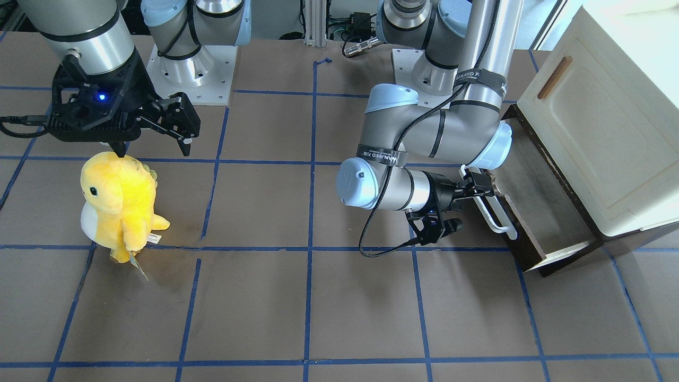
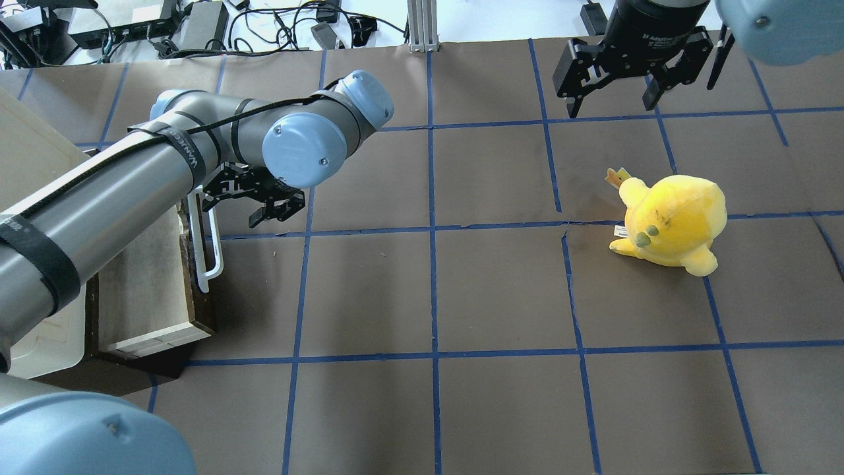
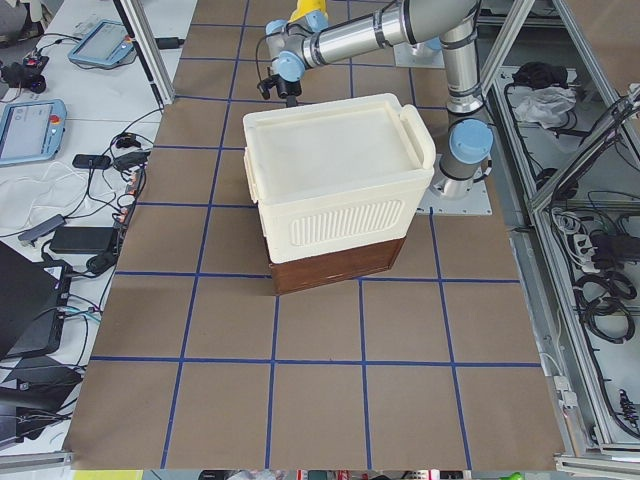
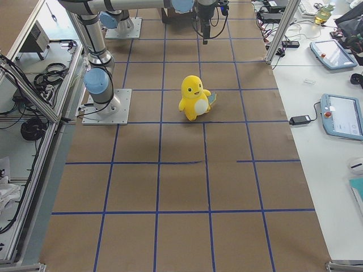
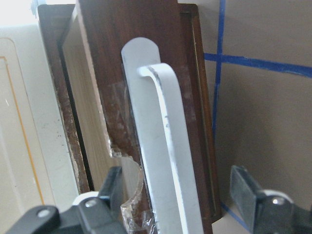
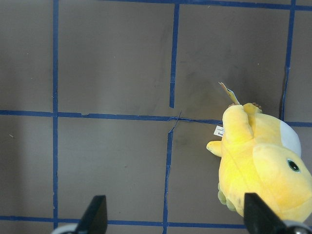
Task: Pull drawer sideways
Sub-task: 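Open the left gripper and lift it away from the handle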
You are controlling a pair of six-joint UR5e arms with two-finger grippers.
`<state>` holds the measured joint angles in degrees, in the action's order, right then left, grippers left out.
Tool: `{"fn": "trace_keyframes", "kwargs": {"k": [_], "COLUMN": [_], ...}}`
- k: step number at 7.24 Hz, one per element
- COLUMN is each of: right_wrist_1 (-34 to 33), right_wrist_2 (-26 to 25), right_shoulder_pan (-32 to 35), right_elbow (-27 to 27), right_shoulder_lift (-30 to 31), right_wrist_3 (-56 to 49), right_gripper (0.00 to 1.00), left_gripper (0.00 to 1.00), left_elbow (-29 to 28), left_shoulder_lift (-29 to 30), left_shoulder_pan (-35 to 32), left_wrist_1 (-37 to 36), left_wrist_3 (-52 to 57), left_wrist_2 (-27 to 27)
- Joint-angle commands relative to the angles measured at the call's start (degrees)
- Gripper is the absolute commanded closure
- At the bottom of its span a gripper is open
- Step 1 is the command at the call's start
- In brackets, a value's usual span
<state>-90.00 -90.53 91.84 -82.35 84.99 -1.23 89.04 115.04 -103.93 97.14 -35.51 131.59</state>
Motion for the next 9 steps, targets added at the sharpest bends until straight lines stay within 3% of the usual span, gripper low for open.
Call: {"fn": "trace_keyframes", "kwargs": {"k": [1,3,5,7,9], "right_wrist_1": [0.0,0.0,0.0,0.0,0.0], "right_wrist_2": [0.0,0.0,0.0,0.0,0.0], "right_shoulder_pan": [0.0,0.0,0.0,0.0,0.0], "right_elbow": [0.0,0.0,0.0,0.0,0.0], "right_shoulder_lift": [0.0,0.0,0.0,0.0,0.0], "right_wrist_3": [0.0,0.0,0.0,-0.1,0.0], "right_gripper": [0.00,0.00,0.00,0.00,0.00], "left_gripper": [0.11,0.10,0.09,0.10,0.12], "left_elbow": [-5.4,-7.8,-9.0,-7.8,-4.9], "left_shoulder_lift": [-2.4,-6.0,-11.9,-18.8,-23.8], "left_shoulder_pan": [0.0,0.6,1.4,2.1,5.8], "left_wrist_1": [-0.2,-4.7,-6.4,-6.4,-6.1], "left_wrist_3": [3.2,15.8,21.0,32.6,34.5], "left_wrist_2": [-12.3,-20.2,-28.8,-31.6,-38.8]}}
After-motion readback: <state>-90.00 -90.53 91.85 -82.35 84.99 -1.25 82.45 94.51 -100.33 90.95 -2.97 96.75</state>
